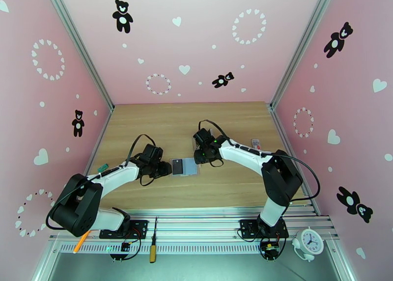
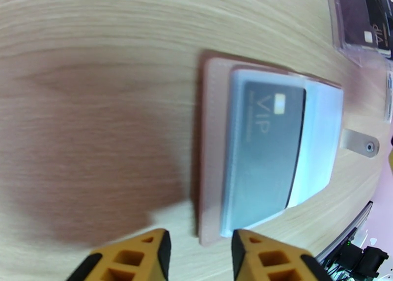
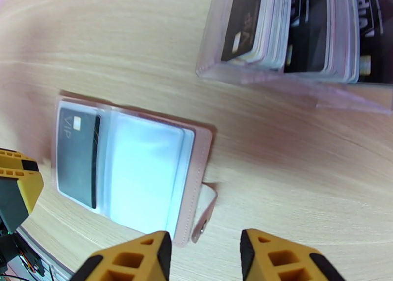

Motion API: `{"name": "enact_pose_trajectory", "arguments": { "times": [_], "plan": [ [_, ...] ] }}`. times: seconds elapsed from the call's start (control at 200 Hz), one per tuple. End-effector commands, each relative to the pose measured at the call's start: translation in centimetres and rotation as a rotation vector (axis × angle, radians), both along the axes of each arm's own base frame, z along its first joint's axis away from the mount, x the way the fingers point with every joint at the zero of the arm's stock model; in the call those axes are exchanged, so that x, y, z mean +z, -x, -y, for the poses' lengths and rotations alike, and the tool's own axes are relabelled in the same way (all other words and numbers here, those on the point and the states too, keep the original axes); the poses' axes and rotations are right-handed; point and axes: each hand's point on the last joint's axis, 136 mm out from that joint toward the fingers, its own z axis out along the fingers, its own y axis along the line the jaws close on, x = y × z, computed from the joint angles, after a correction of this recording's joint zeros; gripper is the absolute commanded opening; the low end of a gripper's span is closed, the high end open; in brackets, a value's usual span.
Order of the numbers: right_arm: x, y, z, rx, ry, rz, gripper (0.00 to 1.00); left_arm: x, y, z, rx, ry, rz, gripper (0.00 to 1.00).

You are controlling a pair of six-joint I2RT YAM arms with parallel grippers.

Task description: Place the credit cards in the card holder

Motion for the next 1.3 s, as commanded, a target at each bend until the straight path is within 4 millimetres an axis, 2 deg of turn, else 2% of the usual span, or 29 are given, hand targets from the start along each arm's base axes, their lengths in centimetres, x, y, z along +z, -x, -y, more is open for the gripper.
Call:
{"name": "enact_pose_trajectory", "arguments": {
  "times": [0.0, 0.661, 1.001, 1.296],
  "plan": [
    [-1.4, 0.3, 0.5, 0.006, 0.024, -0.023, 0.43, -0.5, 0.2, 0.3, 0.002, 0.004, -0.008, 0.41],
    [-5.0, 0.4, -0.9, 0.01, -0.003, -0.096, 0.42, -0.9, -1.0, 0.8, -0.003, -0.013, -0.016, 0.4],
    [-6.0, 0.2, -1.0, 0.009, -0.003, -0.107, 0.39, -1.0, -1.4, 1.0, -0.004, -0.012, -0.02, 0.36],
    [-5.7, 0.2, -0.5, 0.0, -0.005, -0.105, 0.29, -1.1, -1.7, 1.2, -0.004, -0.013, -0.022, 0.32]
  ]
}}
